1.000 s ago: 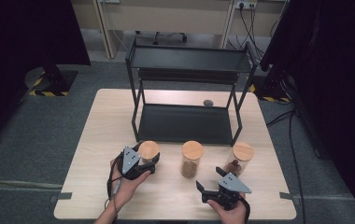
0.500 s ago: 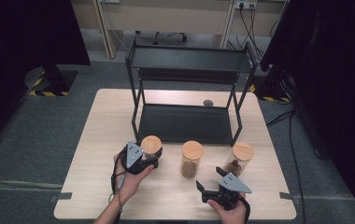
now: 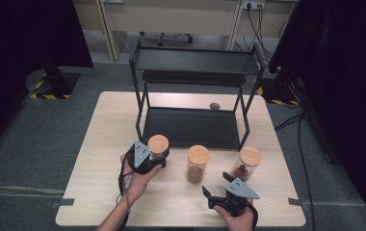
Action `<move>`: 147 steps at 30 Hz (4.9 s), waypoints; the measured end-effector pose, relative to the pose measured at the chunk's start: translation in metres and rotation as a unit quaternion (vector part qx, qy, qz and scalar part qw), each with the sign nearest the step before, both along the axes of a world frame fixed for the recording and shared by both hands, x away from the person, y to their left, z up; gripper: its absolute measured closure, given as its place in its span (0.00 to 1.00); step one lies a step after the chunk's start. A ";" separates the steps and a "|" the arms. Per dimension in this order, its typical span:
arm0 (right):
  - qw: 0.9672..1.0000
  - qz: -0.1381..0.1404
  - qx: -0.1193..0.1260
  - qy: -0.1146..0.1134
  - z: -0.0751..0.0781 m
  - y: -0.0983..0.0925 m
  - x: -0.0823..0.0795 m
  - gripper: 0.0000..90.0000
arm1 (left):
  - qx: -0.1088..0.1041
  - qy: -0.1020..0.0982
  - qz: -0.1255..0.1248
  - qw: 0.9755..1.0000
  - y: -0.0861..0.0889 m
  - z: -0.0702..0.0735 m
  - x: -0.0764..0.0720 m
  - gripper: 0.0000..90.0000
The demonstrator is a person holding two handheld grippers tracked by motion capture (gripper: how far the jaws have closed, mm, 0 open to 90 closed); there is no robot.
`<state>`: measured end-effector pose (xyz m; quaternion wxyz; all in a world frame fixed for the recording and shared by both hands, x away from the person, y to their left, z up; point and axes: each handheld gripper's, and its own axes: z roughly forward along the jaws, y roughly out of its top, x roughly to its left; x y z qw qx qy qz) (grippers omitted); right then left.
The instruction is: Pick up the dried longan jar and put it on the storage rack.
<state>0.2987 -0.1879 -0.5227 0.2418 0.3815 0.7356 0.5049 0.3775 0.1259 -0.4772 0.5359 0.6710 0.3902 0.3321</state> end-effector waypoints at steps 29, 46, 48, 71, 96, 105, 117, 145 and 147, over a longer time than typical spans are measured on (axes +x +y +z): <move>1.000 0.002 0.002 0.002 0.000 0.000 0.000 0.07 | 0.006 -0.013 0.020 1.000 -0.009 0.010 0.031 0.26; 1.000 0.002 0.003 0.002 0.000 -0.001 0.000 0.07 | 0.014 -0.017 0.030 0.999 -0.018 0.011 0.049 0.26; 1.000 0.003 0.003 0.002 0.000 -0.001 0.000 0.07 | 0.013 -0.017 0.033 0.999 -0.019 0.011 0.051 0.26; 1.000 0.004 0.004 0.003 0.000 -0.001 0.001 0.07 | 0.012 -0.019 0.046 0.999 -0.027 0.013 0.071 0.26; 1.000 0.006 0.005 0.003 0.000 -0.001 0.001 0.07 | 0.007 -0.014 0.061 0.998 -0.034 0.013 0.093 0.26; 1.000 0.006 0.005 0.002 0.000 -0.001 0.001 0.07 | 0.007 -0.011 0.068 0.998 -0.034 0.010 0.101 0.26; 1.000 0.006 0.005 0.003 0.000 -0.001 0.001 0.07 | 0.010 -0.005 0.071 0.997 -0.036 0.005 0.109 0.26; 1.000 0.007 0.005 0.002 0.000 -0.001 0.000 0.07 | 0.024 0.024 0.092 0.995 -0.039 -0.013 0.131 0.26; 1.000 0.008 0.005 0.002 0.000 -0.001 0.000 0.07 | 0.023 0.024 0.092 0.995 -0.039 -0.012 0.132 0.26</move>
